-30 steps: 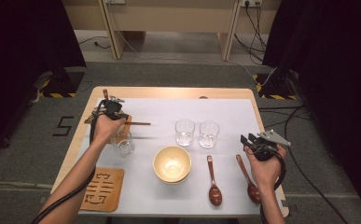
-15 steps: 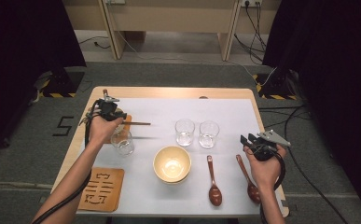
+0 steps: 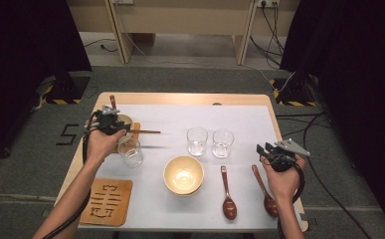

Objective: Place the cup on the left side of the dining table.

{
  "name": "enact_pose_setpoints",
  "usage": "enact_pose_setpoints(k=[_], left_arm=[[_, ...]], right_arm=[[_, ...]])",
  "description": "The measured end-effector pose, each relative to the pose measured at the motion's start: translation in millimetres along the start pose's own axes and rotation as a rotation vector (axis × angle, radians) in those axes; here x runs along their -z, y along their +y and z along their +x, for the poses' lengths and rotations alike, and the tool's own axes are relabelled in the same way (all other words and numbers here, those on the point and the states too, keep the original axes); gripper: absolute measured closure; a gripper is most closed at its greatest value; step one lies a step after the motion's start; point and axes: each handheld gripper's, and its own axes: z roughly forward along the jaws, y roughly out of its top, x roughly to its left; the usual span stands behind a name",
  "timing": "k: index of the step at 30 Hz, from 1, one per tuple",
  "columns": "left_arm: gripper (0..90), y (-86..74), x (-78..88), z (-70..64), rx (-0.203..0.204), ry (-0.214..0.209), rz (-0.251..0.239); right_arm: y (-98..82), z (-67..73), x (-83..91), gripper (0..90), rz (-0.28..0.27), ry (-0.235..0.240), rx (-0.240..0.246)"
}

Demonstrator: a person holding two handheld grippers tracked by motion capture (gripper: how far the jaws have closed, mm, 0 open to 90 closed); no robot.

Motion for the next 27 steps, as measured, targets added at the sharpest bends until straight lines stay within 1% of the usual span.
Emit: enact_pose_setpoints(k=[1,5,8,10,11,13,18,24,25,27], left_arm=[[67.3,-4.6,3.9,1.1,0.004,0.008,-0.010],[66.7,-10.6,9.6,3.2,0.009,0.012,-0.018],[66.2,-16.8,16.9,4.8,0.011,0.018,-0.037],[65.7,-22.6,22.0,5.9,0.021,0.022,-0.053],[65.6,-26.9,25.3,6.5,0.017,0.030,-0.061],[65.7,-33.1,29.1,7.6,0.025,0.036,-0.069],[65.8,-50.3,38.6,12.6,0.048,0.051,-0.080],[65.4,-67.4,44.9,16.0,0.068,0.065,-0.090],[65.4,-73.1,46.4,16.6,0.074,0.069,-0.092],[65.4,-76.0,47.1,17.1,0.080,0.072,-0.095]], right_arm=[[-0.1,0.4,-0.1,62.9,0.000,0.002,-0.001],[-0.5,1.6,-0.9,62.8,0.002,0.003,0.004],[-0.5,1.7,-0.8,62.8,0.002,0.003,0.003],[-0.3,1.3,-0.2,62.7,0.004,0.003,0.000],[-0.3,1.0,0.0,62.8,0.003,0.001,0.002],[-0.2,0.7,-0.1,62.8,0.000,0.000,-0.001],[-0.4,1.2,-0.6,62.8,0.003,0.000,0.004],[-0.6,1.6,-0.9,62.8,0.001,0.001,0.004],[-0.7,1.6,-1.1,62.8,0.000,0.002,0.003],[-0.8,2.1,-1.0,62.8,0.002,0.001,-0.003]])
